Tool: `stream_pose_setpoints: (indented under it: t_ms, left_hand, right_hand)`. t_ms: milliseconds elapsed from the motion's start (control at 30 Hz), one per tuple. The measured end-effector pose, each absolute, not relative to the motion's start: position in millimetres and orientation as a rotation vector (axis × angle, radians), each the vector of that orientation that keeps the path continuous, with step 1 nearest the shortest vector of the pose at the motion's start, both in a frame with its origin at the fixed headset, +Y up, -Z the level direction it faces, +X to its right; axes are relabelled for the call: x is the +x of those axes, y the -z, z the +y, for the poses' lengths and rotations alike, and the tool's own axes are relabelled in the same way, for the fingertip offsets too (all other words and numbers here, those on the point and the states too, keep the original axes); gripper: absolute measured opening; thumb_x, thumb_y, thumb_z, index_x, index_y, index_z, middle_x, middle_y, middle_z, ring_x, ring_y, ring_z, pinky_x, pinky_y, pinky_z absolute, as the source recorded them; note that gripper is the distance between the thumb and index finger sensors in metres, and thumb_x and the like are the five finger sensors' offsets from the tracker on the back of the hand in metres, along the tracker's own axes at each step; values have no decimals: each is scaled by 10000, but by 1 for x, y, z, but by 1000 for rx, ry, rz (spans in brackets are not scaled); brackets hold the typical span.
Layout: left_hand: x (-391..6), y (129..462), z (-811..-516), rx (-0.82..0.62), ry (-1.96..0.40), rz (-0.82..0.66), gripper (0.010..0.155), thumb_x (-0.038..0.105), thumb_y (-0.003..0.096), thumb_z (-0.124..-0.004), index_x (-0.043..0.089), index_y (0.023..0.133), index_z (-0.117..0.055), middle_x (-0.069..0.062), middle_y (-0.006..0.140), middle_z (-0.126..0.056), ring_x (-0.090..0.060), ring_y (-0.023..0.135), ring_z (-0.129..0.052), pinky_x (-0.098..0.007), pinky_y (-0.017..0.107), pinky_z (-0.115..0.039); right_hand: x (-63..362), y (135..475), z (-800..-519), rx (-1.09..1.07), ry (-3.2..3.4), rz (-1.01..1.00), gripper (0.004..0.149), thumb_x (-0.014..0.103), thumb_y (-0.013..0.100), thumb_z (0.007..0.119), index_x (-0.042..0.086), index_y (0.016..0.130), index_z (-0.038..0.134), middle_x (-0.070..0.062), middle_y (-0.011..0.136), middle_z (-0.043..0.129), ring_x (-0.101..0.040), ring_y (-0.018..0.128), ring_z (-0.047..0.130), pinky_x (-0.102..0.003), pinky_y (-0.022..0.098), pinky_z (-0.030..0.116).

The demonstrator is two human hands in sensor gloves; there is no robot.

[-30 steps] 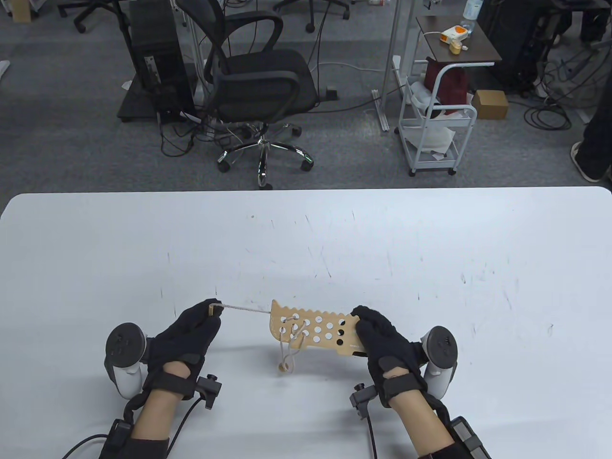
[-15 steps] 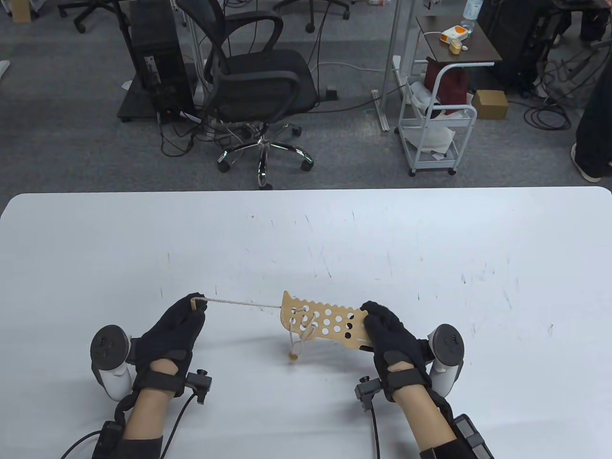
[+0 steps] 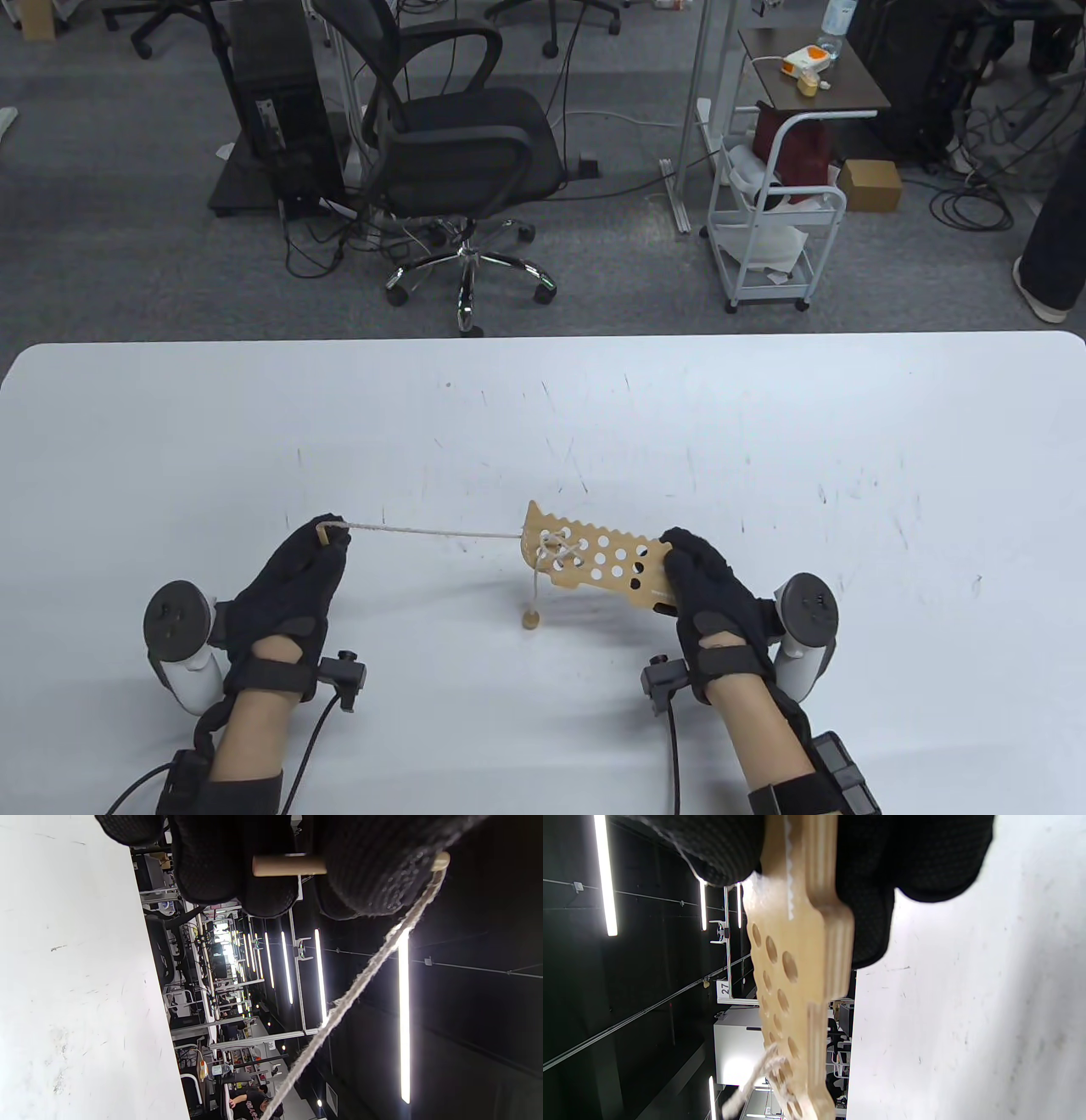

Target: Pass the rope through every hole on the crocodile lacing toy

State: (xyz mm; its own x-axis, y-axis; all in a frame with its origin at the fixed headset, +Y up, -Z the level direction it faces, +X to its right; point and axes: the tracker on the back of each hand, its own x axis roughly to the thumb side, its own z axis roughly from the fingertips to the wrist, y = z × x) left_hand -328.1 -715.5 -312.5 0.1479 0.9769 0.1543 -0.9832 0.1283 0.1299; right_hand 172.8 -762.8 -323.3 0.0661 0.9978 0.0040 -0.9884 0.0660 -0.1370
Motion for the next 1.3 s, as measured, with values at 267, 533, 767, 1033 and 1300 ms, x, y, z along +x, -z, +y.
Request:
stream_pose_setpoints:
  t_ms: [267, 533, 767, 1033, 1300]
  left_hand:
    - [-340, 309, -712, 276, -1477, -5, 453, 486, 428, -881, 463, 880, -864, 28, 928, -869, -274, 883, -828, -556, 739, -586]
    - [-348, 307, -710, 313, -1501, 13, 451, 491, 433, -876, 464, 883, -860, 38, 923, -871, -265, 884, -830, -552, 741, -591]
    - [-355, 305, -709, 366, -1523, 29, 449, 487, 433, -879, 448, 880, -872, 49, 903, -882, -257, 878, -837, -549, 741, -594]
    - [-358, 303, -708, 400, -1537, 32, 447, 484, 438, -867, 437, 882, -877, 54, 898, -870, -267, 903, -806, -558, 746, -578]
    - [-352, 307, -713, 349, -1512, 54, 466, 443, 443, -850, 366, 903, -867, 1, 890, -760, -311, 895, -690, -567, 746, -519]
  right_hand:
    - [182, 325, -766, -160, -1518, -141, 496, 312, 485, 757, 84, 920, 687, -109, 767, 931, -304, 558, 1015, -467, 435, 784]
    - [192, 326, -767, -206, -1543, -181, 496, 311, 484, 760, 85, 920, 687, -110, 767, 932, -307, 560, 1013, -472, 440, 778]
    - [204, 327, -763, -242, -1603, -254, 492, 307, 483, 765, 88, 917, 695, -109, 764, 936, -309, 556, 1016, -474, 438, 780]
    - [210, 327, -766, -288, -1581, -286, 489, 307, 480, 771, 90, 912, 705, -103, 753, 947, -303, 546, 1023, -473, 435, 783]
    - [204, 327, -763, -250, -1586, -286, 491, 307, 475, 774, 83, 907, 710, -109, 746, 950, -305, 535, 1026, -474, 426, 785]
